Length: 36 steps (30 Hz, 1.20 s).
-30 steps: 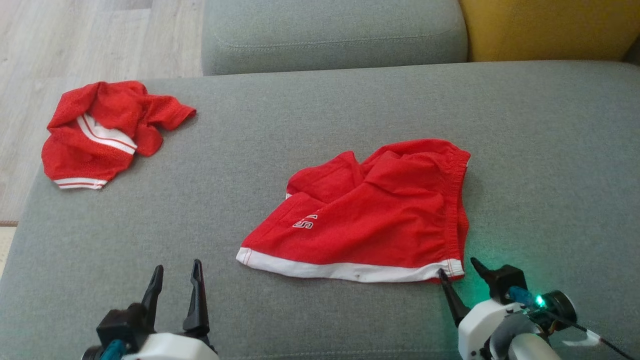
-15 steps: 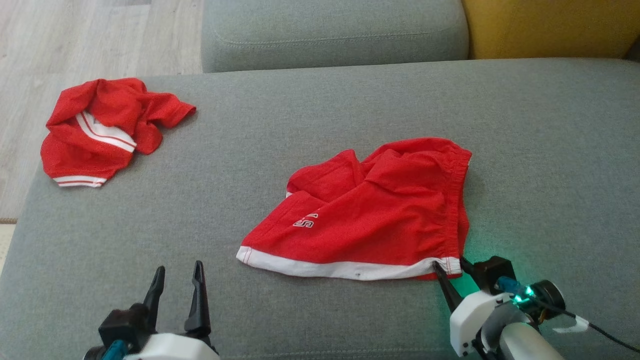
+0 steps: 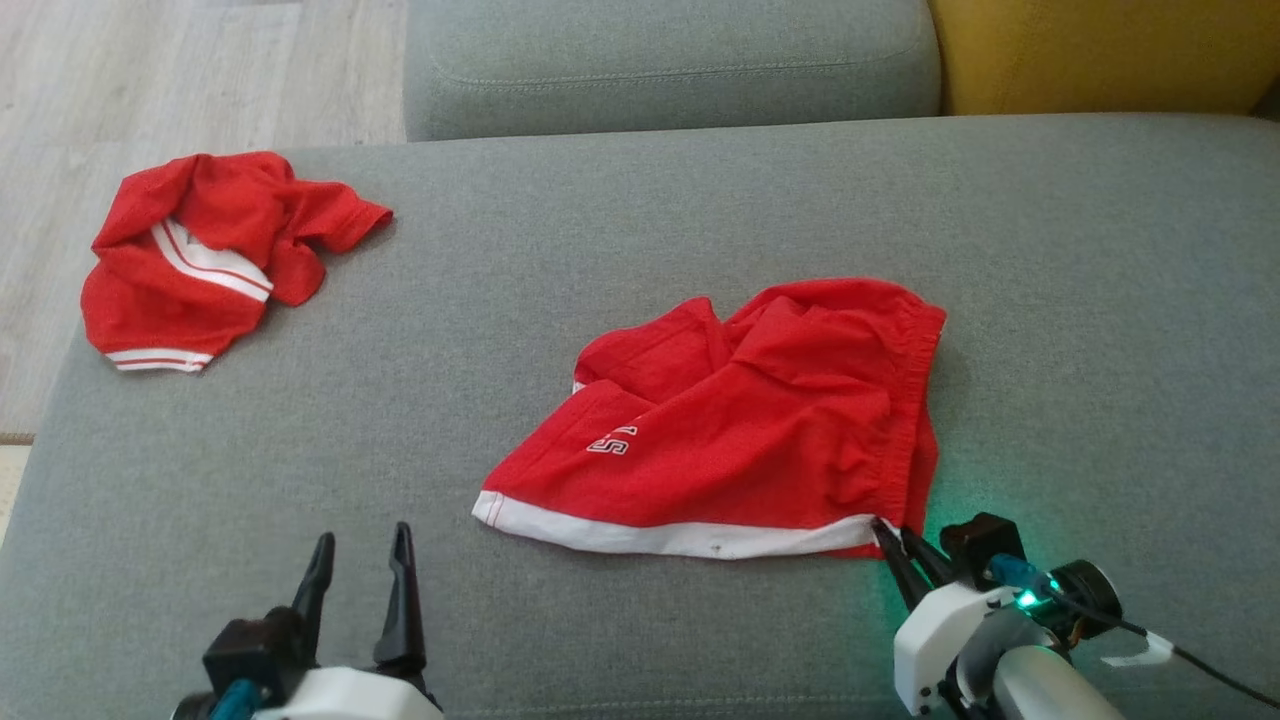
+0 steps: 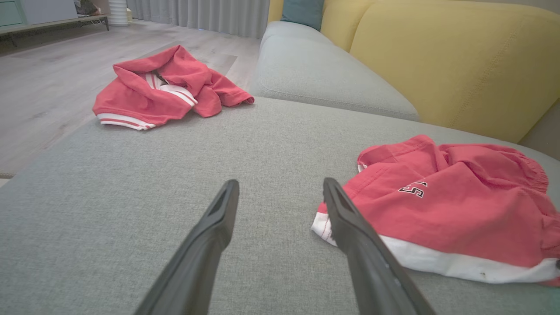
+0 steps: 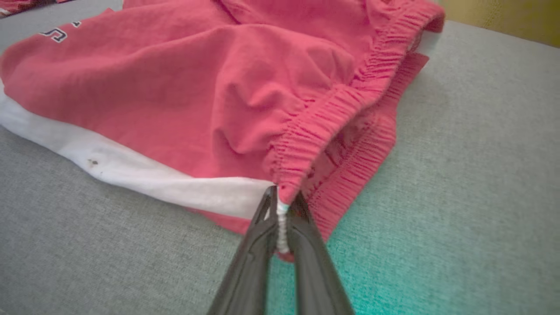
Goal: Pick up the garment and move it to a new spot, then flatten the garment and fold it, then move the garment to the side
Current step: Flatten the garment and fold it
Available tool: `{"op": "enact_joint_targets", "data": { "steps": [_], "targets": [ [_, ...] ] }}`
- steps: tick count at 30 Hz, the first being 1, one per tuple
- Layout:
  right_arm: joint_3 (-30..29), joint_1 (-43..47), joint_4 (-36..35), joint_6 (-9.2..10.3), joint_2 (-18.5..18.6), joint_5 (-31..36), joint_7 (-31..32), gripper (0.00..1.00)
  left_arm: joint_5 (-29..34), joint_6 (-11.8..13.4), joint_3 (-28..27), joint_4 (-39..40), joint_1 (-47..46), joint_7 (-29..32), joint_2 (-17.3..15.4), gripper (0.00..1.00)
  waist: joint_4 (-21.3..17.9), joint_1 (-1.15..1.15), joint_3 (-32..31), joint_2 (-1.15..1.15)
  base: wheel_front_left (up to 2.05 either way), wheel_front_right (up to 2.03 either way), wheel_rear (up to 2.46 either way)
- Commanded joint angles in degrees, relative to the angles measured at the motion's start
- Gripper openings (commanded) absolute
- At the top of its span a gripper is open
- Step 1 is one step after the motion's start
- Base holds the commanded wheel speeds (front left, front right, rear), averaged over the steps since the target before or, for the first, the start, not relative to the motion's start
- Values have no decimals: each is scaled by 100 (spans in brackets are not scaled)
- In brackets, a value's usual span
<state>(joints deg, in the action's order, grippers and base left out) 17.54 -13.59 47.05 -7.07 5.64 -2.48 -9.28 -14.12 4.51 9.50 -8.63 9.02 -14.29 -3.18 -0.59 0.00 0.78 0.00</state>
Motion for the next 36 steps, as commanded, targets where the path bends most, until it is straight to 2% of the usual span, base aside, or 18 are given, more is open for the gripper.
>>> {"op": "enact_joint_targets", "data": {
  "steps": [1, 5, 9, 18, 34, 35, 36],
  "targets": [
    [122, -215, -168, -42, 64, -56, -114, 0, -8, -36, -154, 161, -283, -71, 30, 100, -21, 0, 6, 0, 0, 0, 0],
    [91, -201, -309, -42, 130, -107, -149, 0, 3, -196, 35, 30, -372, -71, 30, 100, -61, 0, 37, 0, 0, 0, 0],
    [22, -160, -452, -42, 165, -101, -126, 0, -70, -424, 556, -499, -678, 92, 30, 100, -123, 0, 88, 0, 0, 0, 0],
    [-30, -245, -611, -42, 171, -30, -84, 0, -212, -414, 808, -1697, -1377, 398, 21, 100, -300, 0, 294, 0, 0, 0, 0],
    [-81, -391, -708, -42, 171, 15, -105, 0, -259, -450, 856, -2809, -2062, 180, 22, 100, -398, 0, 521, 0, 0, 0, 0],
    [-81, -397, -709, -42, 170, 16, -108, 0, -258, -465, 878, -2851, -2093, 166, 22, 99, -402, 0, 531, 0, 0, 0, 0],
    [-81, -404, -708, -42, 170, 15, -112, 0, -262, -483, 901, -2883, -2120, 149, 23, 89, -406, 0, 542, 0, 0, 0, 0]
  ]
}}
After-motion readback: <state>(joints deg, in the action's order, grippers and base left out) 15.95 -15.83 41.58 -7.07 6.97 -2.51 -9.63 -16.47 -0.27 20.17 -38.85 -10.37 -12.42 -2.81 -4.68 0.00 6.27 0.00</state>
